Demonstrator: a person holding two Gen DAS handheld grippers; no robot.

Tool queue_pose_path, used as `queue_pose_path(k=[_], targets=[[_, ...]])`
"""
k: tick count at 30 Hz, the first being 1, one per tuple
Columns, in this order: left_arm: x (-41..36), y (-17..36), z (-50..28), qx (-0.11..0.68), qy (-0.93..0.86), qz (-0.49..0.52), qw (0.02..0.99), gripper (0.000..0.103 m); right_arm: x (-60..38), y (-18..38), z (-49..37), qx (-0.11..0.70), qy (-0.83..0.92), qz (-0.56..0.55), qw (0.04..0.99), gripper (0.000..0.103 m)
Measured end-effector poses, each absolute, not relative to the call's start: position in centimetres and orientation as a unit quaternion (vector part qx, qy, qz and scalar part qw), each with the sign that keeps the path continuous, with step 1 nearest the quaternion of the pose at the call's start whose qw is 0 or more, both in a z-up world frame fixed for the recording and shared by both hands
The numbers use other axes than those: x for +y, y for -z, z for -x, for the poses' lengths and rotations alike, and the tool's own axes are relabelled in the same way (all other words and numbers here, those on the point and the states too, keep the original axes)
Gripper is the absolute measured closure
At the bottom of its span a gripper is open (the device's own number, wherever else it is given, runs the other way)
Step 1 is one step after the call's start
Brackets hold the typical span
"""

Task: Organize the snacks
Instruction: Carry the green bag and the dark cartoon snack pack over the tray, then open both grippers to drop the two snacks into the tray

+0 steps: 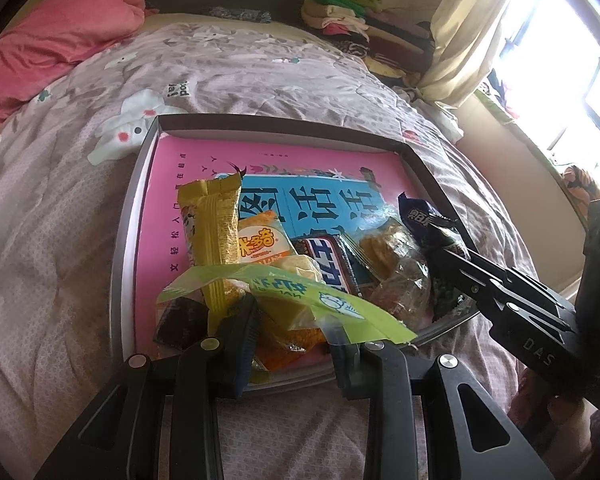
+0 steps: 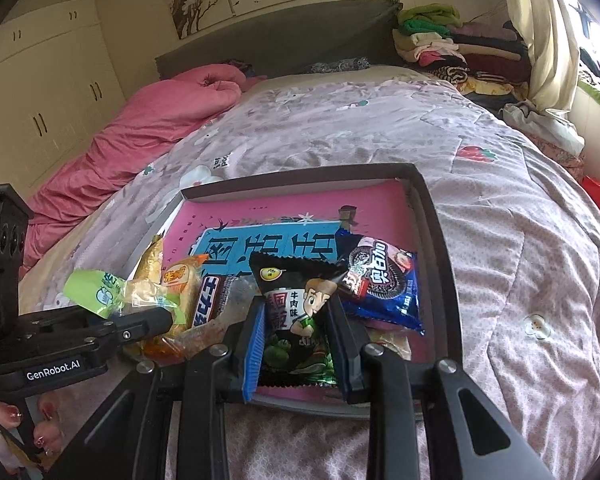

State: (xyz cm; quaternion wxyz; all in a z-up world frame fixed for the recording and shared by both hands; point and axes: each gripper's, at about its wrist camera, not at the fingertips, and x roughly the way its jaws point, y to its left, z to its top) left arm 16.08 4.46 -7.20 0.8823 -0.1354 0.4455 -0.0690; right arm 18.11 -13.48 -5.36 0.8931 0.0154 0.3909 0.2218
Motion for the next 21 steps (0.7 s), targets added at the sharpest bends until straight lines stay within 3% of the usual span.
queue_pose_path(k=[21], targets=[[3.2,7.0,-17.0,0.436,0.086,0.134,0.886,0.07,-14.2,5.9,-18.1,0.395,-0.189,-0.011,0.899,0.073]])
